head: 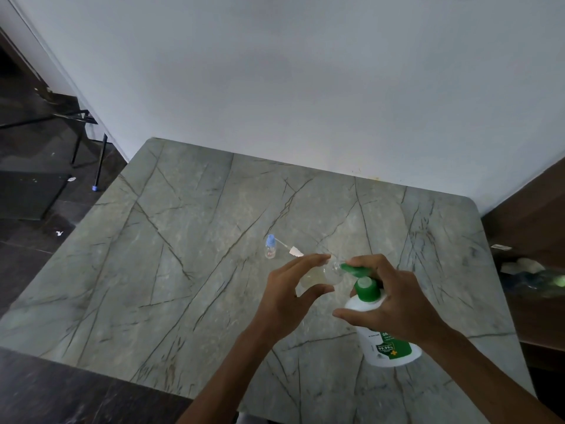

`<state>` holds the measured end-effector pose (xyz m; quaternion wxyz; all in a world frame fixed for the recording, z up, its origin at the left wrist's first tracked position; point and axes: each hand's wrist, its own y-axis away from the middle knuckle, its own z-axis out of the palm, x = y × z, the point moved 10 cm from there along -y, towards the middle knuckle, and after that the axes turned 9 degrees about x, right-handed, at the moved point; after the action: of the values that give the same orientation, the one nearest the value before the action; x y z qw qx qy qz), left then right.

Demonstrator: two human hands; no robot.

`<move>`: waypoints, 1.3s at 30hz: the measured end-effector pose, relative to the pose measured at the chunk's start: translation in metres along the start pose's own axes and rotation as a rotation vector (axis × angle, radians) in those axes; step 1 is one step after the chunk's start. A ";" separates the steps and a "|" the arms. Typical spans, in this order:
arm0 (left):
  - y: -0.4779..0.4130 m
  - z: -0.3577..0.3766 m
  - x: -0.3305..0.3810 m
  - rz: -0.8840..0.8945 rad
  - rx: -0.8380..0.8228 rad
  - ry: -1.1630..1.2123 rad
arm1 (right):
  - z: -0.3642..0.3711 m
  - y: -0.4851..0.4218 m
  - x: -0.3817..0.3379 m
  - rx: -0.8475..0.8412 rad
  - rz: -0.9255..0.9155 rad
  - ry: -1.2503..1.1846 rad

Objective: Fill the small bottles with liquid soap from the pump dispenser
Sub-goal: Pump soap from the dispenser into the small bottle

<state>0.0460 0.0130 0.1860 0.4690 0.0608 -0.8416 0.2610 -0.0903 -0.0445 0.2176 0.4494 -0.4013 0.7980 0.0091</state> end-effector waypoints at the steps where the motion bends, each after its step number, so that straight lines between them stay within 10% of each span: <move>1: 0.000 0.000 0.001 0.003 -0.004 -0.003 | 0.000 0.001 0.000 0.001 -0.001 -0.007; 39: 0.004 -0.012 0.011 0.050 0.003 0.001 | 0.002 0.007 -0.017 -0.012 -0.023 -0.017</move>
<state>0.0481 0.0237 0.1987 0.4625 0.0404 -0.8423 0.2738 -0.0888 -0.0277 0.2261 0.4540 -0.4132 0.7893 0.0120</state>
